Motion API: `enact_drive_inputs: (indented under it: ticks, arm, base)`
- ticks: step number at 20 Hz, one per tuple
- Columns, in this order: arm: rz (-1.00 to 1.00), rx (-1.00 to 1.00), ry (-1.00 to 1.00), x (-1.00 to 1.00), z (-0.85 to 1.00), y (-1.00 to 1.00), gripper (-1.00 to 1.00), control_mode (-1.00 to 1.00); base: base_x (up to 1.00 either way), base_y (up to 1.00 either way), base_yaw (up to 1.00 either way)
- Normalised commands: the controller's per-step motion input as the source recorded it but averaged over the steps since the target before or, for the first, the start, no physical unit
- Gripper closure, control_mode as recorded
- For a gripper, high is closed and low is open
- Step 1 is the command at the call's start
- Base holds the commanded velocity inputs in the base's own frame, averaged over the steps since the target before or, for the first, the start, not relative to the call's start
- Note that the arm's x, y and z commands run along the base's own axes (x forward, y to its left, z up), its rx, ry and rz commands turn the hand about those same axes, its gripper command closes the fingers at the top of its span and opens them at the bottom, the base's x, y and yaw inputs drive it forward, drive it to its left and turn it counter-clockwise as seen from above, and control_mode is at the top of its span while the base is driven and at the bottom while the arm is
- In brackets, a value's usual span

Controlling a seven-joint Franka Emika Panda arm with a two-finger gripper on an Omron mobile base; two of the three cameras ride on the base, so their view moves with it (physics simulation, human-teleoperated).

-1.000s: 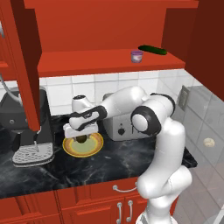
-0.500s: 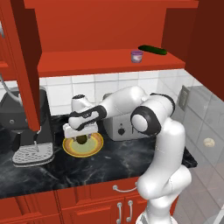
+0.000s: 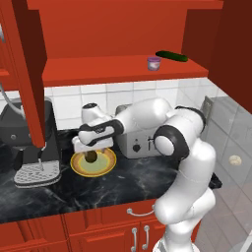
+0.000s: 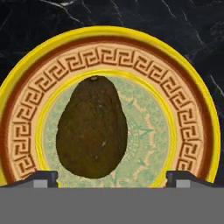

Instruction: Pick the avocado and bread from the counter and place them on the plate. Then pick the jam from the cabinet and place it next to the plate. Lastly close the cabinet door.

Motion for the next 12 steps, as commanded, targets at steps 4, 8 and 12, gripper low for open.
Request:
enact_drive_inputs:
  ticks: [4,8,12]
  arm:
    - [-0.07,0.0,-0.08,-0.69,0.26,-0.39,-1.0,-1.0]
    - [-0.07,0.05,-0.04,-0.79,0.17,-0.42,-1.0,-1.0]
    - [-0.06,0.09,-0.04,-0.84,0.21,-0.43,-1.0,-1.0]
  base:
    - [0.0,0.0,0.0]
    - [0.0,0.0,0.0]
    - [0.0,0.0,0.0]
